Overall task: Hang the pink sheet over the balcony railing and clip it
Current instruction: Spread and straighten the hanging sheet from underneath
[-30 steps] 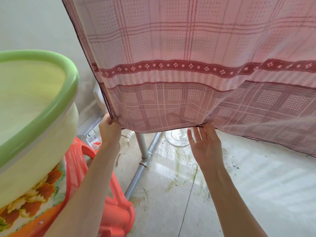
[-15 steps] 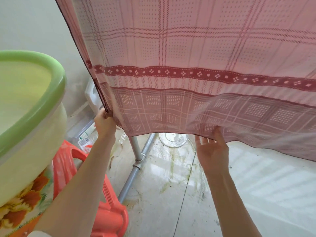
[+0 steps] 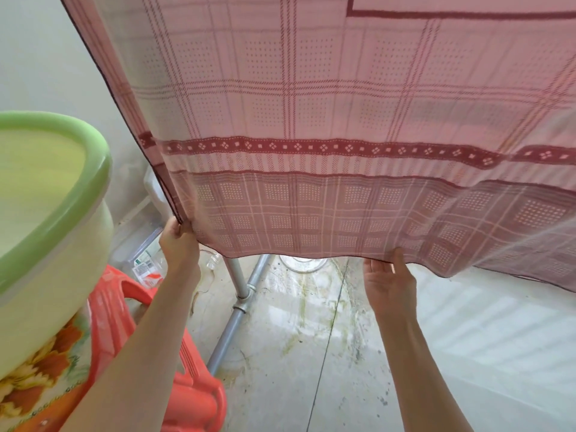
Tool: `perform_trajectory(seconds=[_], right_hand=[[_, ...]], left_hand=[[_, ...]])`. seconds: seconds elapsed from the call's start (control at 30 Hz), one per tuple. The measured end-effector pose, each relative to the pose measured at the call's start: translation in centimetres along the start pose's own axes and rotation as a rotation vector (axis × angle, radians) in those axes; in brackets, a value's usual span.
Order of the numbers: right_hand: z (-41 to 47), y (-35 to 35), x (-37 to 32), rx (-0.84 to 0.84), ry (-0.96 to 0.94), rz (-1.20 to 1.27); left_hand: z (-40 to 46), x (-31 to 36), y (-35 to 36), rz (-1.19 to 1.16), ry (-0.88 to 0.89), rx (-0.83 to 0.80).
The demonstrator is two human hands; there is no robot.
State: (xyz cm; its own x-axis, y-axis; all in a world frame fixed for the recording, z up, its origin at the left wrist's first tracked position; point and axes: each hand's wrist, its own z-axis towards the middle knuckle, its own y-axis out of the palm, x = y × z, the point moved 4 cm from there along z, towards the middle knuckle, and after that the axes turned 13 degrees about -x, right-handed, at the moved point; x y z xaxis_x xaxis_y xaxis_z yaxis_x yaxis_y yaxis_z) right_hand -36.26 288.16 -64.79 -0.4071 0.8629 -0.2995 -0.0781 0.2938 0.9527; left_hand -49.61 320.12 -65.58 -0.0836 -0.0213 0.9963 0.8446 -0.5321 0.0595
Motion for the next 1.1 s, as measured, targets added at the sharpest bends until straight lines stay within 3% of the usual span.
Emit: perform_trajectory(seconds=[0.2,0.4,0.57,0.9,1.0,1.1], right_hand=[[0.1,-0.6,-2.8,0.104,-0.03,0.078],[0.5,-2.1,-7.1,0.147,-0.207,0.061],[2.3,-2.5,-8.8,0.154,-0.139,-0.066],[2.5,-3.0,-11.7,0.155,-0.196,0.006],[1.6,-2.1,-11.3,0.34,-0.205,-0.134],[1.0,-2.4,-12.1,0.559,-0.365,-0.237]], left_hand=[[-1.1,0.5,1.3,-0.241,-0.051,-0.055],[-0.3,-0.3,1.6,-0.196,-0.03,-0.024],[0.4,-0.7,1.4,-0.163,-0.02,0.006],[0.6,-1.0,1.6,-0.114,-0.032,0.072],[0.6,-1.4,1.2,-0.123,-0.04,0.086],[0.6,-1.6,1.1,-0.12,-0.049,0.098]])
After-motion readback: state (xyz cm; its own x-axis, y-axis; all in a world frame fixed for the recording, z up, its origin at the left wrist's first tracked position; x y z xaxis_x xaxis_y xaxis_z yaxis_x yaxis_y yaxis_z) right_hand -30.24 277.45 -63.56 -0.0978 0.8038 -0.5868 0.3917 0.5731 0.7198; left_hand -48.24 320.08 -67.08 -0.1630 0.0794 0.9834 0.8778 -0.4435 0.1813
